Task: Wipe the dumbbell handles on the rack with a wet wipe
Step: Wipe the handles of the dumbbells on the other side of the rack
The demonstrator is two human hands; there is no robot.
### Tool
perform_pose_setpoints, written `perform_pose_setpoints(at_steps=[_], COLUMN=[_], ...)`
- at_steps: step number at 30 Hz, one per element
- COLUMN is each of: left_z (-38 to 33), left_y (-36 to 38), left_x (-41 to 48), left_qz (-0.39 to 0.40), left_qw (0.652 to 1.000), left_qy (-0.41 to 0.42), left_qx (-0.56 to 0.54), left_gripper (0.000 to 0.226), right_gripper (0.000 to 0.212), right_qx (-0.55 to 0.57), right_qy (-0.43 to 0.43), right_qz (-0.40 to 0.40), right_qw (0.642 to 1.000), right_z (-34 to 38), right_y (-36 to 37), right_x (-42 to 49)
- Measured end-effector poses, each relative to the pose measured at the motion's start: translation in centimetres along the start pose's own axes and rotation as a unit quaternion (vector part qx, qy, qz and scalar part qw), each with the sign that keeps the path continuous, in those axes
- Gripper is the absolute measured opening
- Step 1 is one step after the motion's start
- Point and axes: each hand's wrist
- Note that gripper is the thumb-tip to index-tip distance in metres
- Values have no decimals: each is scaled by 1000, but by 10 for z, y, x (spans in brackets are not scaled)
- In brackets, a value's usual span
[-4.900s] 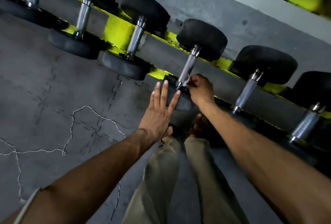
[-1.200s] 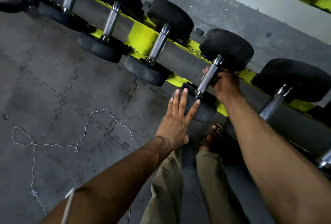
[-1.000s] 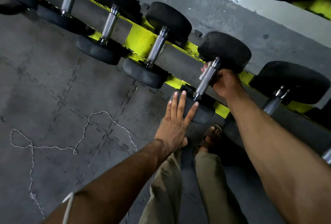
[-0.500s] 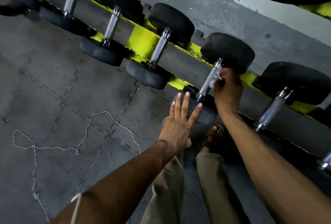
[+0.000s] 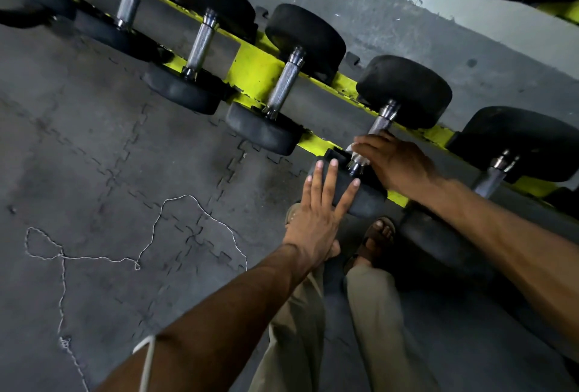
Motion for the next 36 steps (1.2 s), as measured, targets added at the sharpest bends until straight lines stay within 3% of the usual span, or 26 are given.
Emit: perform_pose_setpoints(at_steps=[2, 6, 8, 10, 13, 15, 19, 22, 24, 28, 31, 33, 36], left_z=[0, 1, 0, -1, 0, 0, -1, 1, 2, 1, 2, 3, 3], left_y=[0, 1, 1, 0, -1, -1, -1, 1, 3, 3, 1, 2, 2], left_x=[0, -1, -1, -1, -1, -1, 0, 1, 0, 0, -1, -3, -3], left_qz=[-2, -2, 0, 1, 4, 4, 3, -3, -3, -1, -1, -6, -11], left_qw=[1000, 1000, 1000, 1000, 1000, 1000, 1000, 1000, 1000, 1000, 1000, 1000, 1000], left_qy=[0, -2, -1, -1, -2, -4, -5, -3, 2, 0, 1, 3, 11], left_qx=[2, -1, -1, -1, -2, 1, -1, -7, -9, -9, -11, -13, -18], left_gripper=[147, 147, 146, 146, 145, 144, 143, 143, 144, 147, 146, 144, 143], right_gripper=[47, 29, 17, 24, 24, 23, 19, 14, 20, 30, 25, 19, 15], right_qx=[-60, -140, -182, -204, -158, -121, -110, -119, -142, -183, -182, -201, -227], right_qy=[-19, 38, 18, 1, 88, 119, 90, 23, 22, 71, 34, -9, 21], right_qz=[24, 53, 138, 264, 437, 476, 378, 266, 249, 332, 339, 288, 175], right_qw=[998, 988, 973, 943, 881, 863, 915, 956, 958, 923, 922, 936, 958], right_z=[-9, -1, 19, 42, 64, 66, 60, 47, 49, 66, 67, 54, 19], right_y=[-16, -32, -34, -34, -33, -26, -41, -53, -50, -37, -39, -40, -39], right_x=[11, 29, 38, 55, 85, 95, 73, 48, 44, 66, 72, 72, 69])
Point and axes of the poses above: each hand's wrist, its own x-axis towards the middle knuckle, its own y-axis out of the palm, z = x × y, and after that the axes turned 11 degrees about y, right-handed
